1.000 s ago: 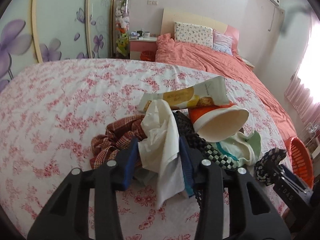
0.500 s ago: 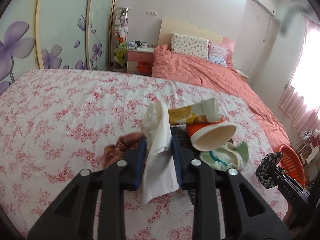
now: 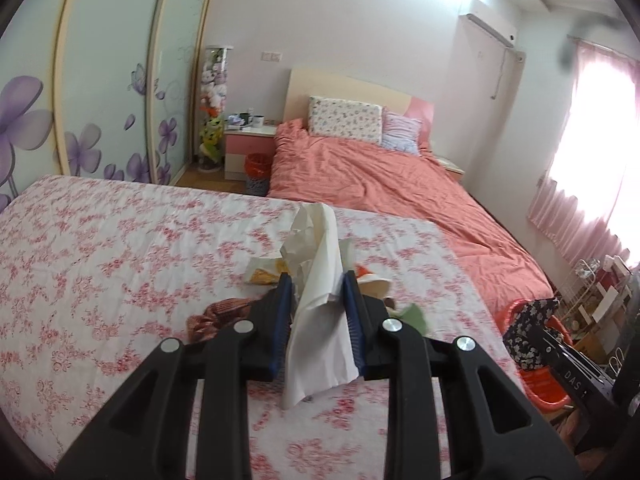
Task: Collect trash
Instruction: 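Carry both items to the orange basket and open both tools to drop them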
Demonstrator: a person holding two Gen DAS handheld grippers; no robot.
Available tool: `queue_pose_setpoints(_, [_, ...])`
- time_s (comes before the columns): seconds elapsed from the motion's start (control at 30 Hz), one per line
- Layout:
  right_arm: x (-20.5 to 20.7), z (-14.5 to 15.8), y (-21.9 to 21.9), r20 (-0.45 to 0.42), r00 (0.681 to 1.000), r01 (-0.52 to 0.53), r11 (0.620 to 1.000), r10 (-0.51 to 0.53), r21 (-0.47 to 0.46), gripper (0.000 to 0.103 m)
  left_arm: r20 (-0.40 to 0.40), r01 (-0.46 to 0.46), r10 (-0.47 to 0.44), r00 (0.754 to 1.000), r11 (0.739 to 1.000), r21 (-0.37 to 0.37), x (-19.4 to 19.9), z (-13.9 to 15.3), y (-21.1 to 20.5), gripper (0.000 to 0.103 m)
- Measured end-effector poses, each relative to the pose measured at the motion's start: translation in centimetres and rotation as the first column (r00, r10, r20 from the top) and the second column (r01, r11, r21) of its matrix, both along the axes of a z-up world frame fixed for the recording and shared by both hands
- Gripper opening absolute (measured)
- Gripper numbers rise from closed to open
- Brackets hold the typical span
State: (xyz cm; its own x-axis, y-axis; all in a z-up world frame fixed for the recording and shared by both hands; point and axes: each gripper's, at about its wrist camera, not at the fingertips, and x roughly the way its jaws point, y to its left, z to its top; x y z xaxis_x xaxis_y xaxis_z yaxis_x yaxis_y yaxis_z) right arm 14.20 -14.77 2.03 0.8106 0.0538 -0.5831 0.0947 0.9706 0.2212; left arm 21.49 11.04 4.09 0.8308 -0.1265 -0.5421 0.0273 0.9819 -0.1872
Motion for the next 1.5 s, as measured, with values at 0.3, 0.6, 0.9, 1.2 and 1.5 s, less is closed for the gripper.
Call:
queue_pose_setpoints(0.3, [-1.7, 0.7, -3.2, 0.028, 0.997, 0.068, 0.998, -0.068, -0.008, 0.018, 0.015, 0.126, -0.126, 0.992, 0.992, 0.01, -1.1, 0.7, -6.3, 0.027])
queue_pose_setpoints(0.6, [-3.0, 0.1, -8.1, 0.027, 0.988, 0.15, 0.989, -0.15, -0.002, 0.018, -0.012, 0.279, -0.279, 0.96, 0.96, 0.001, -0.9, -0.6, -13.5, 0.027])
queue_pose_setpoints(0.9, [-3.7, -0.9, -13.4, 0.012, 0.972, 0.233, 0.972, -0.234, 0.039, 0.018, -0.033, 0.43, -0.431, 0.902, 0.902, -0.039, -0.4, -2.5, -21.1, 0.027])
queue_pose_setpoints(1.2, [-3.4, -1.8, -17.9, 0.013, 0.949, 0.315, 0.947, -0.316, 0.055, 0.018, -0.038, 0.558, -0.559, 0.828, 0.829, -0.04, 0.5, -4.4, -28.9, 0.027])
queue_pose_setpoints(1.5, [-2.1, -2.5, -21.2, 0.021, 0.934, 0.355, 0.931, -0.358, 0.089, 0.018, -0.078, 0.621, -0.623, 0.778, 0.782, -0.044, 2.1, -6.9, -34.8, 0.029])
